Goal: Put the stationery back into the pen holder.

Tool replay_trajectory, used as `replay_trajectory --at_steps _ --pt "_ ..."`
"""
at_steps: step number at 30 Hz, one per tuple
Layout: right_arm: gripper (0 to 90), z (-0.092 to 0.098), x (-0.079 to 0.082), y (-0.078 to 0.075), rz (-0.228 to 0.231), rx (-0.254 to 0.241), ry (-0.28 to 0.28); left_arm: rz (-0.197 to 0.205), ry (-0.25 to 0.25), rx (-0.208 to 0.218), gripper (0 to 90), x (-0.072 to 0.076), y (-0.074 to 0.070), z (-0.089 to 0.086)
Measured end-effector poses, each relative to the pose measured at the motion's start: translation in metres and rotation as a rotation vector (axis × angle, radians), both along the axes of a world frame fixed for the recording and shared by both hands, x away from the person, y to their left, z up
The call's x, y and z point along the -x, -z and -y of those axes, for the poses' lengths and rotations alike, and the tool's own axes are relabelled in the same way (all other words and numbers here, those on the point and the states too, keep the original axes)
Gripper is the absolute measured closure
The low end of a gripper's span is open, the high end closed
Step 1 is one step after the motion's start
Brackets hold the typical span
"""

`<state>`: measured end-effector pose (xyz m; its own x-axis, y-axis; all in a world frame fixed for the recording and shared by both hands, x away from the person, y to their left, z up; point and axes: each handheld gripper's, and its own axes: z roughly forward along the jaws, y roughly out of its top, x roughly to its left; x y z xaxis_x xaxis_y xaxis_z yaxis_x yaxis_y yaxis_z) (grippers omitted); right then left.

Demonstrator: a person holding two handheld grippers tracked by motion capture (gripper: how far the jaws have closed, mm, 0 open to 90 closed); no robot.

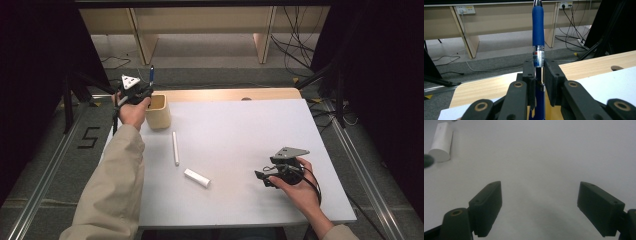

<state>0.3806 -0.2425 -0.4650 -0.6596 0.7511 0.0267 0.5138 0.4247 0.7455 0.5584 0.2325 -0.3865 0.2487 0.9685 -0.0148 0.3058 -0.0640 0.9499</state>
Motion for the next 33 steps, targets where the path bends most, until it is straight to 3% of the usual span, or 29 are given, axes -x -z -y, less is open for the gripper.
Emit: replay_trajectory --at_steps 8,25,28,33 --pt "20.7 0.0 0.0 0.0 0.002 -0.003 -0.007 0.004 0.002 -0.016 79.3 -0.003 0.004 0.002" --pt "20.5 -0.001 0.0 0.0 0.001 -0.004 -0.011 -0.037 0.001 -0.031 79.2 -0.002 0.02 0.0" --pt "20.5 -0.001 0.0 0.0 0.001 -0.003 -0.013 -0.06 0.002 -0.023 78.9 -0.001 0.024 -0.001" --pt "20.5 -0.001 0.0 0.0 0.001 -0.003 -0.013 -0.083 -0.012 -0.012 70.0 0.004 0.024 -0.001"
